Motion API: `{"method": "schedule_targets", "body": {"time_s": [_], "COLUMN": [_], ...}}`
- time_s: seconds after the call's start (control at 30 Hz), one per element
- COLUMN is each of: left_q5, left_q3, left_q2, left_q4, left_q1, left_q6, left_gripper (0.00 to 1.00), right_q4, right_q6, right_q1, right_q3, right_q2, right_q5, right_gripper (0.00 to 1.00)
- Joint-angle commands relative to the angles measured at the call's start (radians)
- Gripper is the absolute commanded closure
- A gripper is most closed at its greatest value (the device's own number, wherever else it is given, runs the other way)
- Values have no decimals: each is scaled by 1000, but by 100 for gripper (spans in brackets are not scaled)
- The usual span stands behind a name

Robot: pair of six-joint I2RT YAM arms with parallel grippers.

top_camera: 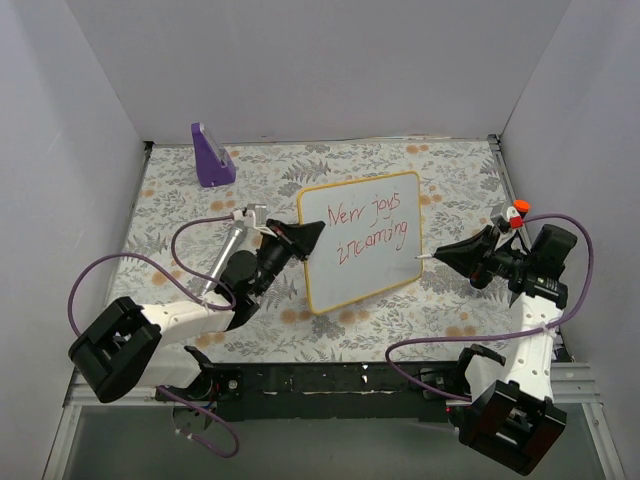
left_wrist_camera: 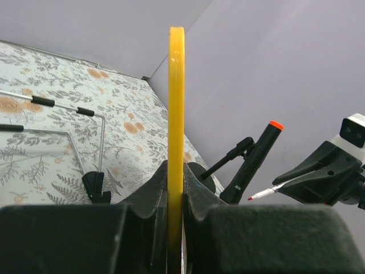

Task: Write a sentence on the whiteboard
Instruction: Write on the whiteboard with the whiteboard marker without the cap, then put down the whiteboard on the whiteboard stand.

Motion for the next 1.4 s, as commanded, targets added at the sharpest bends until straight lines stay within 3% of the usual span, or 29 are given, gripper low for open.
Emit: {"method": "schedule_targets", "body": {"time_s": [0.0, 0.03, 0.1, 0.13, 0.43, 0.57, 0.6, 0.63, 0.7, 0.83, 1.0, 1.37], "left_q5": [74, 82, 108, 115, 211, 278, 298, 328, 419, 614, 873, 1110], "left_q3": [152, 169, 217, 232, 364, 421, 431, 457, 485, 546, 617, 819], "left_q2": [-48, -48, -47, -45, -27, -2, 2, 13, 41, 113, 263, 545], "left_q4": [1, -8, -34, -43, -88, -85, -82, -78, -82, -49, 101, 201], "left_q1": [36, 43, 70, 78, 162, 224, 262, 282, 338, 443, 559, 650], "left_q6": [44, 50, 59, 64, 58, 12, -3, -34, -59, -154, -330, -438], "left_gripper": [100, 100, 100, 100, 100, 100, 100, 100, 100, 100, 100, 100], "right_q4": [452, 593, 823, 853, 847, 621, 341, 195, 70, 73, 85, 91], "right_q6": [320, 556, 704, 756, 746, 563, 304, 175, 68, 68, 71, 66], "right_q1": [-39, -41, -41, -41, -42, -42, -42, -39, -32, -29, -22, -9], "right_q3": [-85, -149, -197, -208, -229, -176, -144, -55, -22, -28, -36, -39], "right_q2": [-19, -22, -39, -47, -77, -74, -65, -59, -28, -13, -13, 1], "right_q5": [-201, -226, -220, -222, -162, -78, -40, 3, 61, 64, 71, 97], "right_gripper": [99, 99, 99, 99, 99, 99, 99, 99, 99, 99, 99, 99]}}
